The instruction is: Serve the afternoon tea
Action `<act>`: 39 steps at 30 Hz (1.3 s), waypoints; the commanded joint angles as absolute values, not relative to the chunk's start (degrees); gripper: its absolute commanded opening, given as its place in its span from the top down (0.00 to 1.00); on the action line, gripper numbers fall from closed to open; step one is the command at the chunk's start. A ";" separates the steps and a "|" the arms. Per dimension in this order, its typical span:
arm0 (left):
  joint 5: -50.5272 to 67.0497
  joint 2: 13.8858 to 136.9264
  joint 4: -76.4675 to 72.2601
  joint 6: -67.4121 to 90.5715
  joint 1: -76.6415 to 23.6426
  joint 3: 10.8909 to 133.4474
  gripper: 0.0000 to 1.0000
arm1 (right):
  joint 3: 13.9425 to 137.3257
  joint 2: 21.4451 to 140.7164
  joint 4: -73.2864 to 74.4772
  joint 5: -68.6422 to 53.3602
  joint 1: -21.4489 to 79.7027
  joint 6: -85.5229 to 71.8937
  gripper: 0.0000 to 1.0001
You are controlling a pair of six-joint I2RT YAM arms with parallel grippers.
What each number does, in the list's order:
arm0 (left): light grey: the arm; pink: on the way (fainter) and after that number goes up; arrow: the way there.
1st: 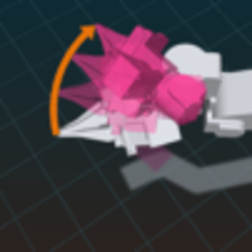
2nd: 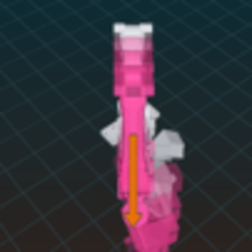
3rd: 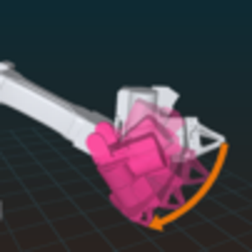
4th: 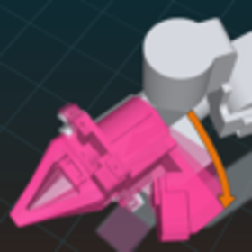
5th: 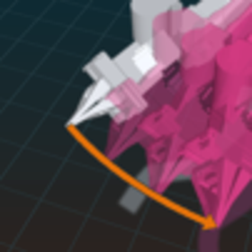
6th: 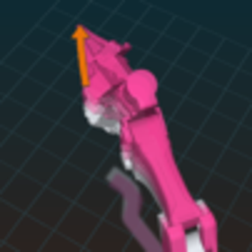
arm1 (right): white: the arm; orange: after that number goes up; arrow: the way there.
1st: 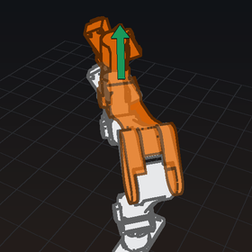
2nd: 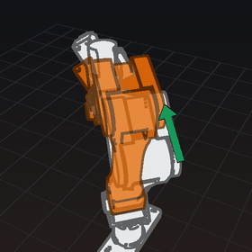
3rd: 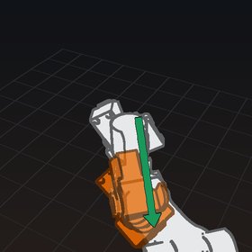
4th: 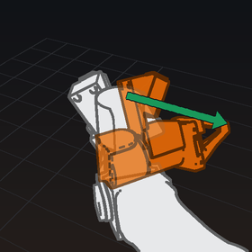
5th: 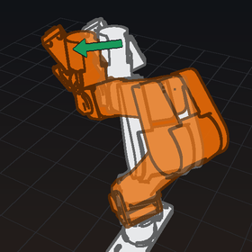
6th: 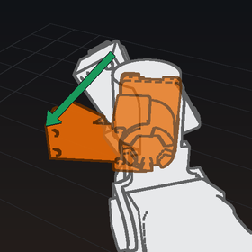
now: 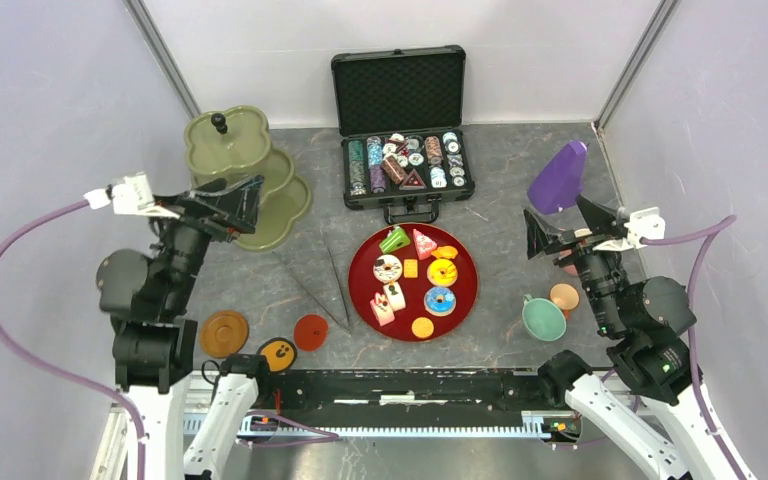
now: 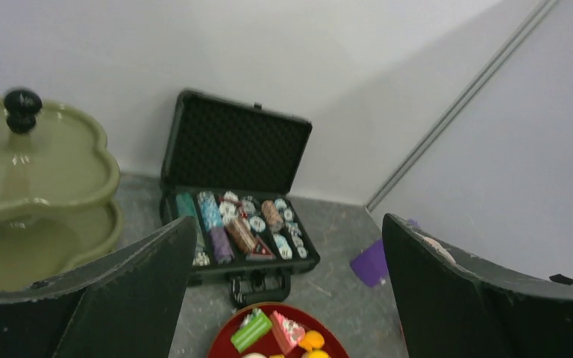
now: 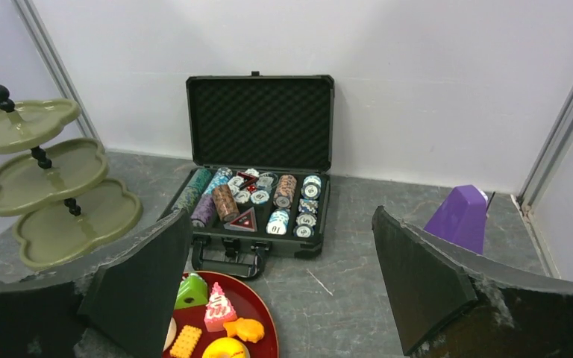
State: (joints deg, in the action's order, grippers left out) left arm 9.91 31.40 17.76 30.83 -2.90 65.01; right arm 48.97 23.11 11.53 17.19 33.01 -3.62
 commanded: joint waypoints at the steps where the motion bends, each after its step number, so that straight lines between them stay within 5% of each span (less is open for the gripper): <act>1: 14.68 36.40 23.90 34.95 -2.53 63.95 0.00 | 48.42 23.73 11.60 18.79 33.42 -4.66 0.02; 6: 5.38 39.01 34.61 31.95 -6.63 61.25 0.00 | 46.93 24.61 10.80 18.44 33.40 -4.67 0.02; 12: -29.94 42.57 47.64 34.91 -35.02 59.32 0.00 | 42.73 24.64 6.49 17.05 33.40 -4.97 0.02; 18: -65.54 56.13 79.15 78.91 -65.89 62.02 0.00 | 42.10 26.12 6.30 16.53 33.39 -6.16 0.02; 21: -67.08 65.92 94.25 102.98 -72.74 63.97 0.00 | 42.01 26.84 6.98 16.57 33.40 -6.47 0.02; 30: -64.74 71.77 91.63 125.40 -81.17 55.91 0.00 | 41.11 27.39 7.63 15.72 33.40 -6.00 0.02; 39: -54.01 60.22 56.70 96.95 -65.59 41.84 0.00 | 40.23 27.59 7.13 14.42 33.39 -5.91 0.02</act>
State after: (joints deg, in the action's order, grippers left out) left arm -58.26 65.93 74.61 108.75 -72.69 46.59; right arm 40.45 27.59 9.47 15.38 33.01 -5.96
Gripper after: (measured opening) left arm 0.997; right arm 0.978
